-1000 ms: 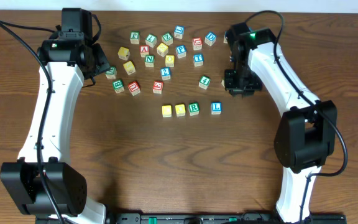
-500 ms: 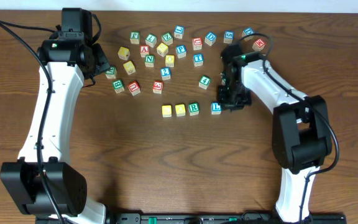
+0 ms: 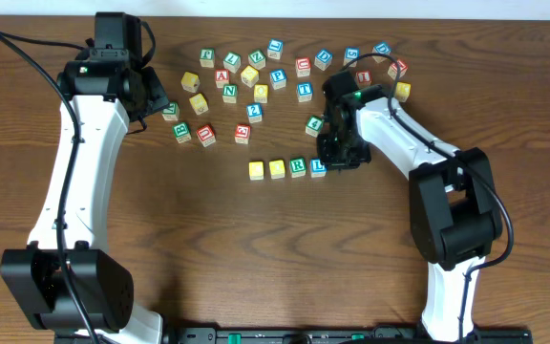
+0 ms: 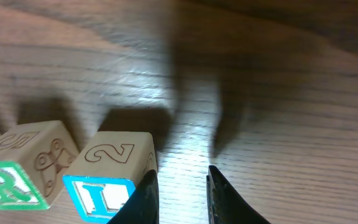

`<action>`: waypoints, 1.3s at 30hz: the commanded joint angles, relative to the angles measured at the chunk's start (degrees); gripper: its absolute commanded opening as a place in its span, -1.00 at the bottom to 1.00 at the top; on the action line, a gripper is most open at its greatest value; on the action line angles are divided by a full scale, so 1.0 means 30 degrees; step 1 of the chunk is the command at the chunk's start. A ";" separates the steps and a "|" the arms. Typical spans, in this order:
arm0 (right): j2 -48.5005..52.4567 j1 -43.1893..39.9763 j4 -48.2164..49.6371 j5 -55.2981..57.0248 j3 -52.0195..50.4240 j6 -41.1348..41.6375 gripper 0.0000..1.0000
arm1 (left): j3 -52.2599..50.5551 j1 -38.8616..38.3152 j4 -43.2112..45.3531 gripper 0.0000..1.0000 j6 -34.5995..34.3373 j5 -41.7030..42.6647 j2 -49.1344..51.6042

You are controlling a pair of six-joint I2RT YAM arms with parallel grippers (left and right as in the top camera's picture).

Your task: Spell out CORL

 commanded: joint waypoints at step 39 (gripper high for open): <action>-0.0342 0.1202 -0.1741 0.0000 0.5588 -0.1639 -0.49 | 0.0182 0.0015 -0.0146 0.08 0.0925 0.0976 -0.1785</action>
